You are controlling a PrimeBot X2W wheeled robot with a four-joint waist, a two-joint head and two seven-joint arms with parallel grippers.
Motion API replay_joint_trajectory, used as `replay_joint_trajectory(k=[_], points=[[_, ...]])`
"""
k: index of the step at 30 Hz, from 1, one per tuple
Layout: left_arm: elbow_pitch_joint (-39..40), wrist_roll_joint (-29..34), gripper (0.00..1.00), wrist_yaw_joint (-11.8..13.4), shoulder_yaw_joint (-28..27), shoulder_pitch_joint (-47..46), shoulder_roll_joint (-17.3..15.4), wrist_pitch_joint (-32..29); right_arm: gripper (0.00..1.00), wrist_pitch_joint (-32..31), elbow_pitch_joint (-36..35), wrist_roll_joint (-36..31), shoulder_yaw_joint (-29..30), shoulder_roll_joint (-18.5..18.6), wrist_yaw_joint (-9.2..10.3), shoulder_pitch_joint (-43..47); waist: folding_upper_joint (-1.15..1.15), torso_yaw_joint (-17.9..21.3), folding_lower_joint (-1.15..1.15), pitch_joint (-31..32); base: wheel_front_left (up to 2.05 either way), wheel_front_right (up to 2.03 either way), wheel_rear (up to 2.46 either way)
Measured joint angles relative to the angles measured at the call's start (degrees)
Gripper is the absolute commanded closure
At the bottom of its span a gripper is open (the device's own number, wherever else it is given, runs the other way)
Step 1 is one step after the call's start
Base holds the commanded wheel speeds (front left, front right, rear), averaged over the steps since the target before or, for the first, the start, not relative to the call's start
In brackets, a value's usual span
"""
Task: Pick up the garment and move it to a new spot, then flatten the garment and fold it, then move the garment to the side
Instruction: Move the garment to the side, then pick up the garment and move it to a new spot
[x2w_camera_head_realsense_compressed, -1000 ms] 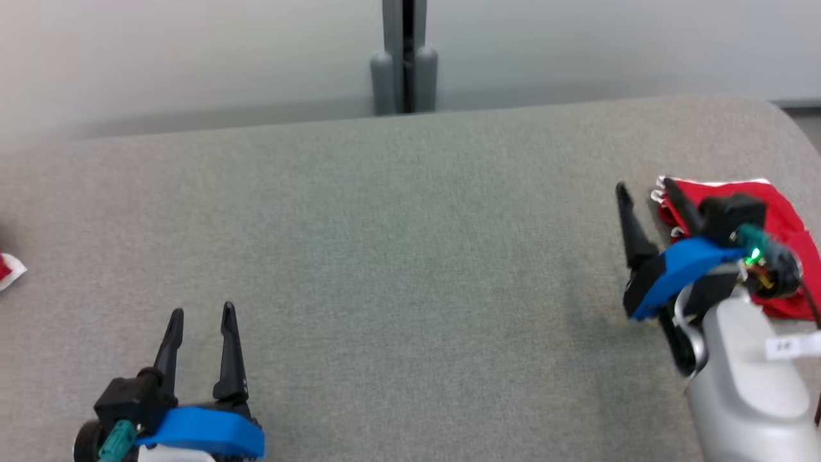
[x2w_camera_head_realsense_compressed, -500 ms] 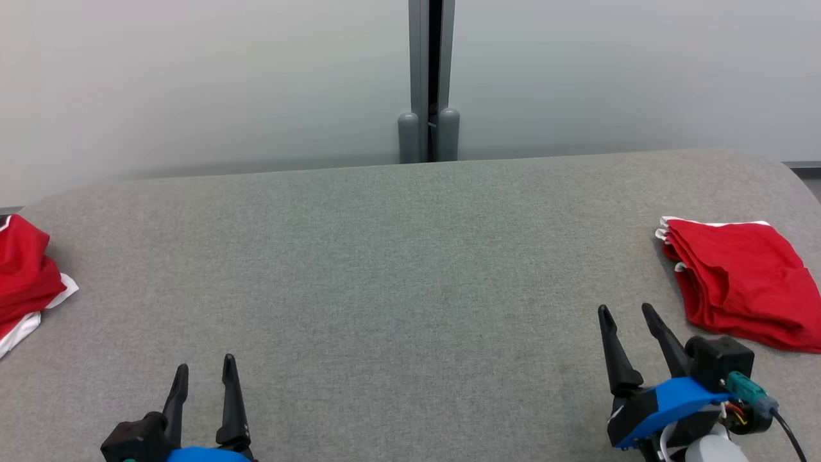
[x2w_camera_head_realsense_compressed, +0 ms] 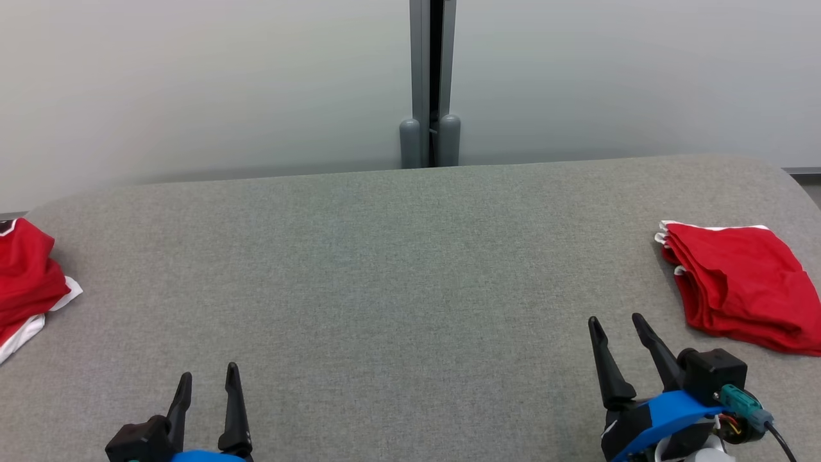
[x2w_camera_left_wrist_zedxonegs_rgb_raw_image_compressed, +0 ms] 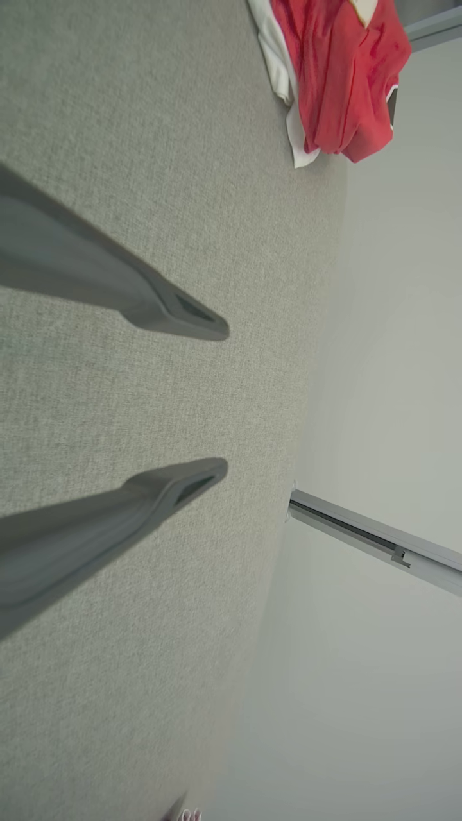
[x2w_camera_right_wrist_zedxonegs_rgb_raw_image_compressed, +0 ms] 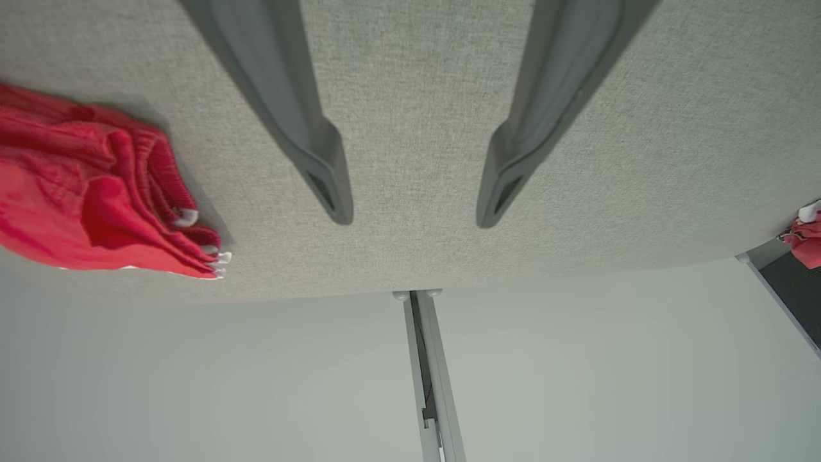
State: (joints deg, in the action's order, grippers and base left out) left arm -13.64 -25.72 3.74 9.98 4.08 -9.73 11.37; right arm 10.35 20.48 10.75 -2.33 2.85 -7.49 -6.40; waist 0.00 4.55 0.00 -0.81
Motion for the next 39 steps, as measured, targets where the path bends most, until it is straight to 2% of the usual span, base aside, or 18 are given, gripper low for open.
replay_joint_trajectory(k=[9, 14, 19, 30, 34, 39], points=[[-0.1, -0.2, 0.00, 0.1, 0.5, 0.0, -0.1, -0.3, 0.00, -0.5, -0.8, -0.2, -0.1, 0.0, 0.00, 0.9, 0.00, -0.4, 0.00, 0.1, 0.00, 0.00, 0.00], [0.2, -0.2, 0.00, 0.1, 1.3, -0.7, 0.0, -0.5, 0.00, -0.7, -1.3, -1.5, 1.0, 0.0, 0.00, 1.4, 0.00, -2.7, 0.00, 0.4, 0.00, 0.00, 0.00], [0.5, -0.1, 0.00, 0.3, 1.5, -1.1, -0.3, -0.5, 0.00, -0.9, -2.1, -1.6, 1.8, 0.0, 0.00, 2.1, 0.00, -8.0, 0.00, 1.2, 0.00, 0.00, 0.00], [1.3, -0.6, 0.00, 1.0, 0.1, -0.6, -1.9, -0.4, 0.00, -1.0, -2.8, -1.0, -0.5, 0.0, 0.00, 2.1, 0.00, -23.8, 0.00, 2.5, 0.00, 0.00, 0.00], [1.7, -1.0, 0.00, 1.4, -0.5, 0.6, -2.6, -0.4, 0.00, -1.0, -2.2, -0.1, -3.3, 0.0, 0.00, 2.0, 0.00, -27.4, 0.00, 2.2, 0.00, 0.00, 0.00], [2.4, -1.5, 0.00, 1.8, -0.8, 1.6, -2.8, -0.4, 0.00, -1.0, -1.8, 0.9, -5.8, 0.0, 0.00, 1.8, 0.00, -29.1, 0.00, 1.8, 0.00, 0.00, 0.00]])
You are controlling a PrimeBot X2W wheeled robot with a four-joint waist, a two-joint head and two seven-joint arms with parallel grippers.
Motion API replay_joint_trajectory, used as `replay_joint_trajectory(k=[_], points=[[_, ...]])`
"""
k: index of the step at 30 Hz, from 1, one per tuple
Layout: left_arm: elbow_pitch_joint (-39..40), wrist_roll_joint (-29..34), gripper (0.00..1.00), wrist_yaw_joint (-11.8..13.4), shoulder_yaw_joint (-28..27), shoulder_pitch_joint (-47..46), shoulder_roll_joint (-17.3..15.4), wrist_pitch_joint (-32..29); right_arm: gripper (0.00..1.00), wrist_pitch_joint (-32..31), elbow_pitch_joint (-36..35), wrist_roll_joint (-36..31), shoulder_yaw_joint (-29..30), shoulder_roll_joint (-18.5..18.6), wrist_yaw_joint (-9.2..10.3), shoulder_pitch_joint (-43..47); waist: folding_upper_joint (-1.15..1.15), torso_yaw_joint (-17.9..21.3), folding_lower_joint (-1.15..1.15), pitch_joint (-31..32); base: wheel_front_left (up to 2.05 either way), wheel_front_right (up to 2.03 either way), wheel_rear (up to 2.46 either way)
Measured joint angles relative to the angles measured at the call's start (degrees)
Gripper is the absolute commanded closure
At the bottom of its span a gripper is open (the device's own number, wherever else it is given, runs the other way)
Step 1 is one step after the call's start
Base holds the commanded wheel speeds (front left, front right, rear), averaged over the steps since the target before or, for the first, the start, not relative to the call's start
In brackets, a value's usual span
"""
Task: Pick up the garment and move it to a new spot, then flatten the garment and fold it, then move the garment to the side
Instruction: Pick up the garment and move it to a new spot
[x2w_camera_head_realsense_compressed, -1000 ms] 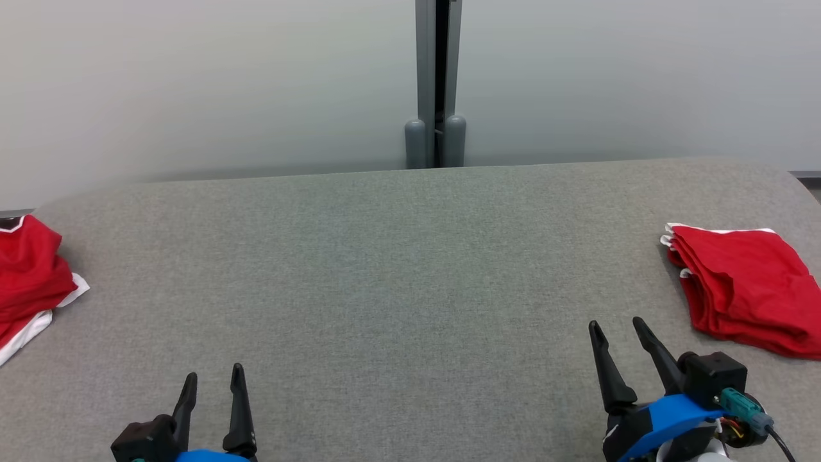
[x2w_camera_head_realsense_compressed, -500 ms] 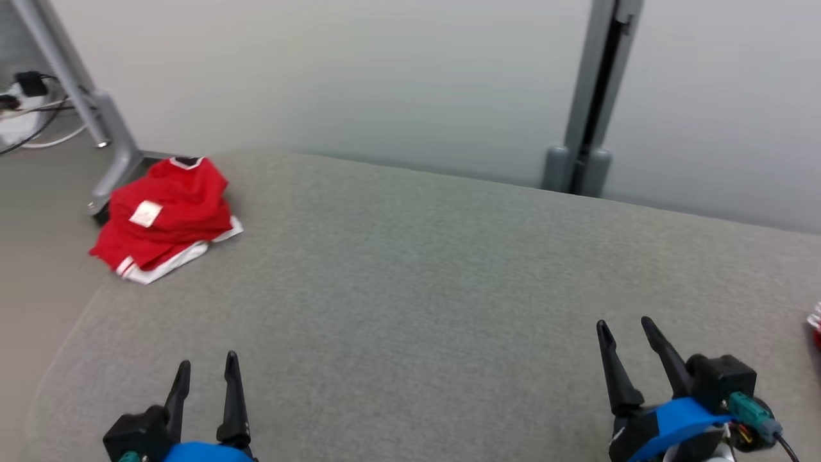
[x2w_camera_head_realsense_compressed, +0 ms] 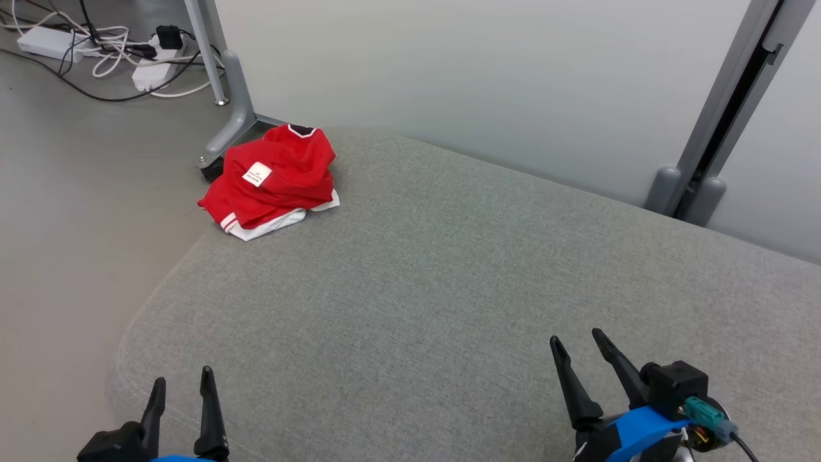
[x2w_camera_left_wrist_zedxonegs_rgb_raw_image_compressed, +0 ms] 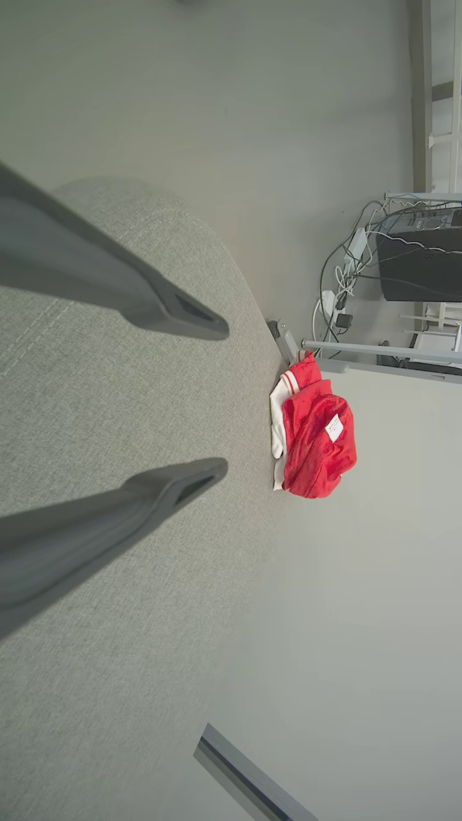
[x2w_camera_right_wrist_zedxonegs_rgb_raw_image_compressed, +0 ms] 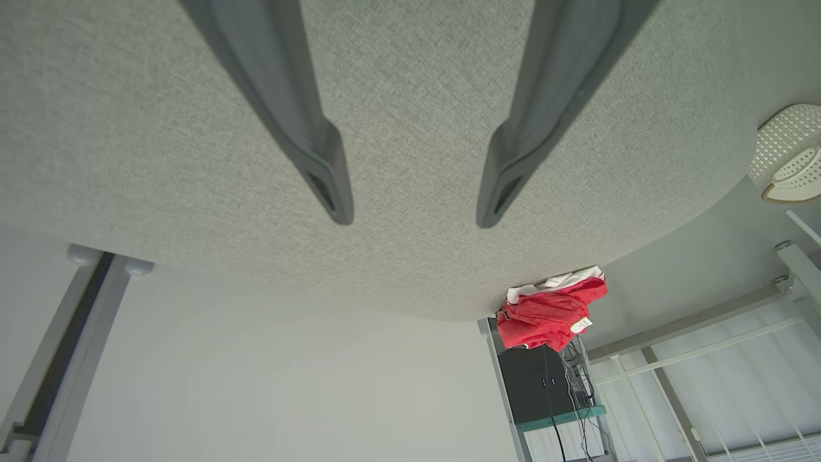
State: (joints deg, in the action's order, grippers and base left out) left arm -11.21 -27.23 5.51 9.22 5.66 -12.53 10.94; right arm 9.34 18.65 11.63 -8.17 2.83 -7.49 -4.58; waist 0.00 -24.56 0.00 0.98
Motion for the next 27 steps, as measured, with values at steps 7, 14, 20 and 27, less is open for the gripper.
replay_joint_trajectory(k=[7, 14, 20, 27], points=[[1.6, -1.3, 0.00, 0.6, -2.1, 0.5, -0.5, 0.7, 0.00, -0.3, -0.6, -0.5, -1.3, 0.0, 0.00, -0.8, 0.00, 0.5, 0.00, -1.4, 0.00, 0.00, 0.00], [6.4, -1.9, 0.00, 1.3, -7.0, -6.2, -5.9, -0.1, 0.00, -3.0, -4.6, -5.3, 0.5, 0.0, 0.00, -3.1, 0.00, 3.3, 0.00, -7.1, 0.00, 0.00, 0.00], [5.7, -2.5, 0.00, 0.4, -10.5, -22.3, -13.5, -4.8, 0.00, -6.9, -11.3, -10.2, 2.0, 0.0, 0.00, -6.2, 0.00, 7.1, 0.01, -15.1, 0.00, 0.00, 0.00], [-4.9, -5.0, 0.00, -3.1, -8.1, -41.7, -15.2, -11.5, 0.00, -10.8, -18.4, -15.4, 1.0, 0.0, 0.00, -9.5, 0.00, 11.9, 0.02, -24.7, 0.00, 0.00, 0.00]])
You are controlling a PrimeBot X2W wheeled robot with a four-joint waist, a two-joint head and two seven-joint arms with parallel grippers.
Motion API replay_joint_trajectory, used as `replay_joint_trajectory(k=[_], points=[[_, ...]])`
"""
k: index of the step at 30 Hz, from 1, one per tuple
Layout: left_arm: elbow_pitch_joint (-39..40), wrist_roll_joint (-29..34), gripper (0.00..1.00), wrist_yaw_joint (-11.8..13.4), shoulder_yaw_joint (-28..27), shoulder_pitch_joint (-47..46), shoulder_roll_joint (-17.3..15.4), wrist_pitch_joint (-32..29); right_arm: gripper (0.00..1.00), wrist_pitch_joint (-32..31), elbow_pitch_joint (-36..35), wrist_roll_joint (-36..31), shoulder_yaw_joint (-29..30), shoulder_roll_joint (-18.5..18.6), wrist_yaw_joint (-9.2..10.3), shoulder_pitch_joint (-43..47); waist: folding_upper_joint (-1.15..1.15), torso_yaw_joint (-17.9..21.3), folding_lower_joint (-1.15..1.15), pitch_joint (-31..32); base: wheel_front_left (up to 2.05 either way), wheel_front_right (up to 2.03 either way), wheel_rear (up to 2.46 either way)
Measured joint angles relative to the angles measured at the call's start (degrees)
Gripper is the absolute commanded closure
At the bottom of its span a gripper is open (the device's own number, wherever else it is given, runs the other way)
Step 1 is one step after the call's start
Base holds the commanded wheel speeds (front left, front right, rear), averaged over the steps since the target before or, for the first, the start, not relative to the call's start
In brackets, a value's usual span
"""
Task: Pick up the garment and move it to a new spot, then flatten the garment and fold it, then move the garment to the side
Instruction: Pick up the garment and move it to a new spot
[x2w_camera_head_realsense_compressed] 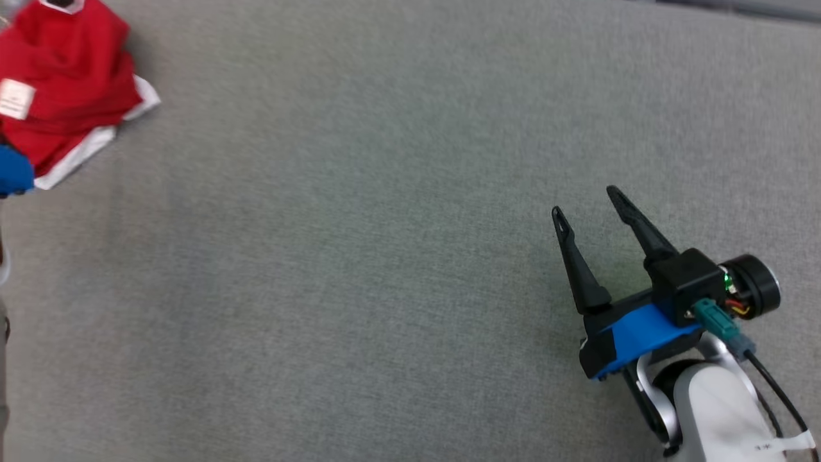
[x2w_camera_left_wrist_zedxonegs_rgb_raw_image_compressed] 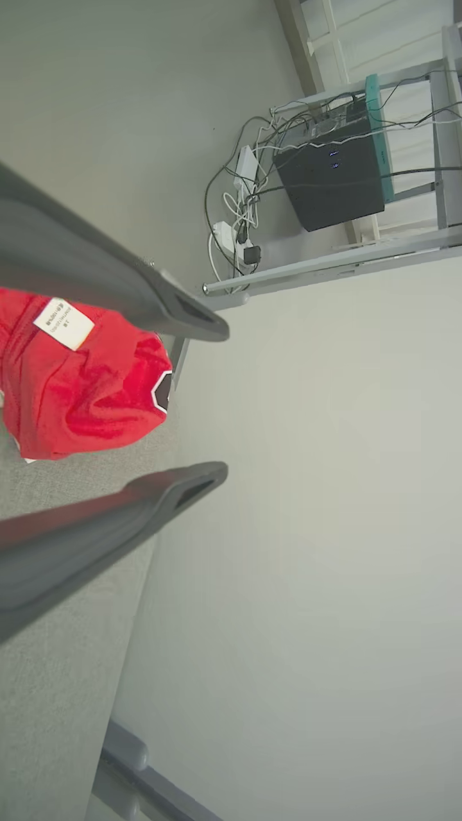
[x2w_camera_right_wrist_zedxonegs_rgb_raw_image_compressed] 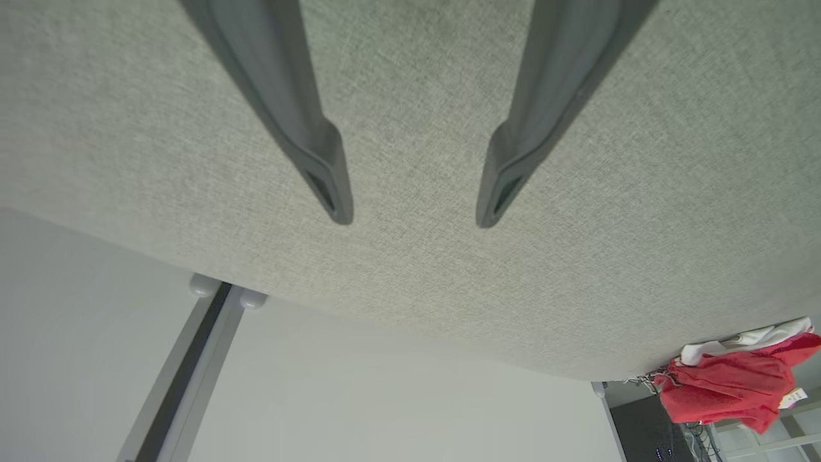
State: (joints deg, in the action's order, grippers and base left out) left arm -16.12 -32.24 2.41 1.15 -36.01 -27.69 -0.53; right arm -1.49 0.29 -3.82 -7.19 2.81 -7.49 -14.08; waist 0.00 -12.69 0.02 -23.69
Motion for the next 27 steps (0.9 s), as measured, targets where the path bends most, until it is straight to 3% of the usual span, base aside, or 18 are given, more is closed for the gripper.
replay_joint_trajectory(k=[9, 18, 19, 20, 22, 23, 27], points=[[-21.7, 0.3, 0.00, -2.9, 4.8, -11.0, 0.8, -6.2, 0.00, -2.6, -7.6, -3.1, 0.1, 0.0, 0.00, -1.6, 0.00, 4.1, 0.00, -8.8, 0.00, 0.00, 0.00], [-35.9, 3.7, 0.00, -3.8, 8.6, -16.2, 0.4, -5.4, 0.00, -2.2, -9.5, -2.6, 0.7, 0.0, 0.00, -1.8, 0.00, 5.3, -0.01, -11.9, 0.00, 0.00, 0.00], [-37.0, 4.1, 0.05, -3.6, 8.8, -16.7, 0.1, -4.8, 0.00, -2.1, -9.5, -2.6, 0.9, 0.0, 0.00, -1.8, 0.00, 5.4, -0.01, -12.0, 0.00, 0.00, 0.00], [-38.0, 4.5, 0.27, -3.5, 9.0, -17.1, -0.3, -4.3, 0.00, -2.0, -9.6, -2.6, 1.1, 0.0, 0.00, -1.8, 0.00, 5.6, -0.01, -12.0, 0.00, 0.00, 0.00], [-39.8, 5.6, 0.84, -3.4, 9.7, -17.7, -1.0, -2.8, 0.00, -1.9, -9.6, -2.6, 1.5, 0.0, 0.00, -1.8, 0.00, 5.8, -0.02, -12.0, 0.00, 0.00, 0.00], [-40.6, 5.9, 1.00, -3.5, 10.0, -18.0, -1.1, -2.1, 0.00, -1.7, -9.6, -2.6, 1.7, 0.0, 0.00, -1.8, 0.00, 5.8, -0.02, -11.9, 0.00, 0.00, 0.00], [-43.0, 6.3, 1.00, -4.6, 10.7, -18.8, -1.4, 1.1, 0.00, -1.1, -8.9, -2.2, 2.0, 0.0, 0.00, -1.8, 0.00, 6.0, -0.02, -11.0, 0.00, 0.00, 0.00]])
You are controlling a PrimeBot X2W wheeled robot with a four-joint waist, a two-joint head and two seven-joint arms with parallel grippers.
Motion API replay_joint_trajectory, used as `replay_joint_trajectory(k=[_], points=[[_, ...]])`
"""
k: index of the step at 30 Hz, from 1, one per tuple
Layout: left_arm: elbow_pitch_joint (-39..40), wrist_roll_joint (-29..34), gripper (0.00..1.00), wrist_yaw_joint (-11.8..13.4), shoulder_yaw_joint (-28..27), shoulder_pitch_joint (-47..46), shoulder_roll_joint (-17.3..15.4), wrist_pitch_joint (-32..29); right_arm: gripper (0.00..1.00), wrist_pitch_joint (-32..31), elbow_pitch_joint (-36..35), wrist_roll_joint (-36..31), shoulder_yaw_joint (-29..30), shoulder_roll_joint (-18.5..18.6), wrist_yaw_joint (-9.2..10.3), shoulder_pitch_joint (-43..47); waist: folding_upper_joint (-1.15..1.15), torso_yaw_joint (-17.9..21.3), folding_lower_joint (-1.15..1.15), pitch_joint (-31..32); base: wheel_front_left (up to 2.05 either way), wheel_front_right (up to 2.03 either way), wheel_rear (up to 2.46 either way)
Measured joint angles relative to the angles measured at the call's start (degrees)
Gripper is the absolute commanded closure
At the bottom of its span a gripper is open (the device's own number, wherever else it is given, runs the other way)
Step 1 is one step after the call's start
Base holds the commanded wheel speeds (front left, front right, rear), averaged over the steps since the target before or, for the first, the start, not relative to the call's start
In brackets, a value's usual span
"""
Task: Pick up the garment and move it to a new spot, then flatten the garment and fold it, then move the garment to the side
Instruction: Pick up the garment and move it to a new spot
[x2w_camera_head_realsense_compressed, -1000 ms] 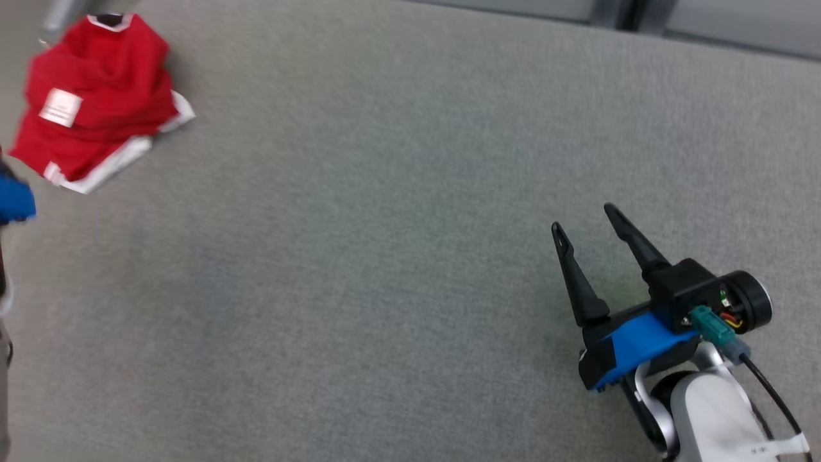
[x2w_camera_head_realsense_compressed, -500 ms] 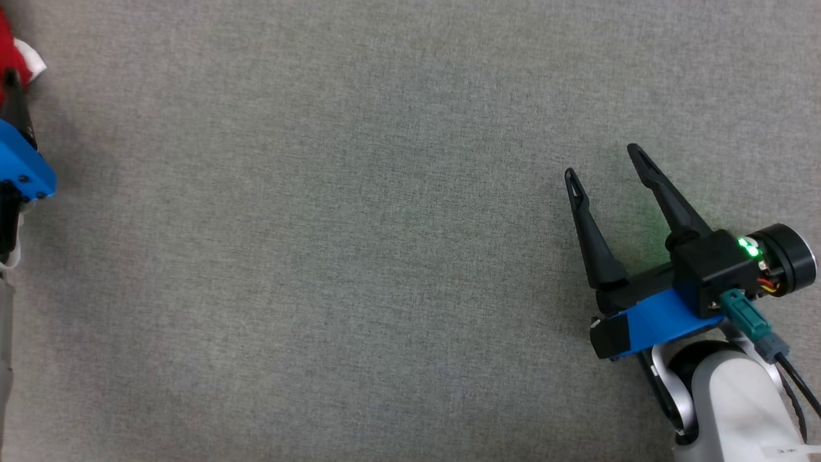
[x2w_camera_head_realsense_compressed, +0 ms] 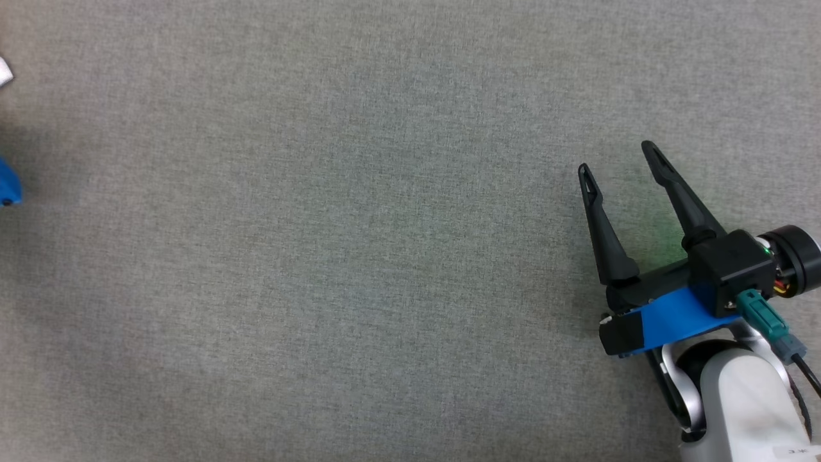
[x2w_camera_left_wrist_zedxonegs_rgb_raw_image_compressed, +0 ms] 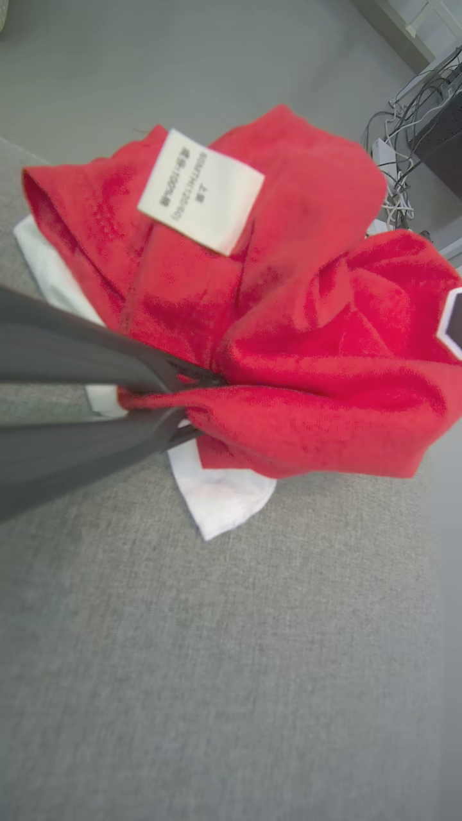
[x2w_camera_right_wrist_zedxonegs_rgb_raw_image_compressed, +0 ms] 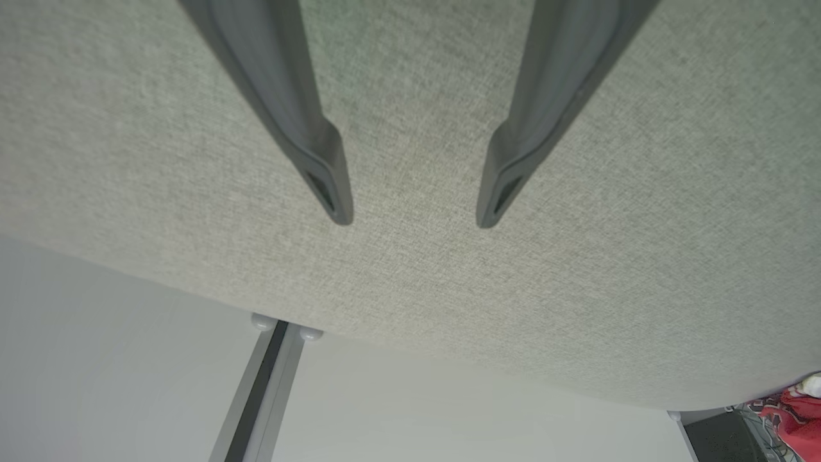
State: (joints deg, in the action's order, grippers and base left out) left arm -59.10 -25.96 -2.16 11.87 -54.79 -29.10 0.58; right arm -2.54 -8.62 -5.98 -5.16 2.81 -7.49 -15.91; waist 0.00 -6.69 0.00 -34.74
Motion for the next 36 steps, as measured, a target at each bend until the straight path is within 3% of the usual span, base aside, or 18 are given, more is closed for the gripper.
replay_joint_trajectory(k=[8, 15, 20, 28, 32, 36], points=[[0.3, 4.0, 1.00, -1.9, 3.8, -4.1, -2.0, 6.0, 0.00, 2.6, 4.4, 3.6, -0.5, 0.0, 0.00, 0.0, 0.00, 0.9, -0.01, 4.9, 0.00, 0.00, 0.00], [6.3, 8.0, 1.00, -3.6, 9.3, -7.1, -1.9, 7.1, 0.00, 6.3, 11.0, 7.8, 0.3, 0.0, 0.00, 2.1, 0.00, 2.6, -0.01, 13.2, 0.00, 0.00, 0.00], [15.1, 7.7, 1.00, -4.2, 11.5, -6.5, 0.5, 4.8, 0.00, 8.2, 15.3, 10.4, 1.2, 0.0, 0.00, 5.2, 0.00, 5.2, -0.03, 20.3, 0.00, 0.00, 0.00], [36.0, -0.8, 1.00, -4.6, 12.4, -0.4, 7.9, -2.9, 0.00, 9.2, 16.8, 11.4, 3.9, 0.1, 0.00, 7.1, 0.00, 12.4, -0.03, 27.6, 0.00, 0.00, 0.00], [44.8, -4.1, 1.00, -1.6, 13.0, 8.7, 11.6, -3.8, 0.00, 9.8, 17.1, 12.2, 4.7, 0.1, 0.00, 8.0, 0.00, 15.9, -0.02, 28.8, 0.00, 0.00, 0.00], [44.9, -5.8, 1.00, 0.2, 13.9, 20.0, 12.5, -1.8, 0.00, 10.4, 17.9, 12.8, 4.6, 0.1, 0.00, 8.6, 0.00, 17.2, -0.01, 27.9, 0.00, 0.00, 0.00]])
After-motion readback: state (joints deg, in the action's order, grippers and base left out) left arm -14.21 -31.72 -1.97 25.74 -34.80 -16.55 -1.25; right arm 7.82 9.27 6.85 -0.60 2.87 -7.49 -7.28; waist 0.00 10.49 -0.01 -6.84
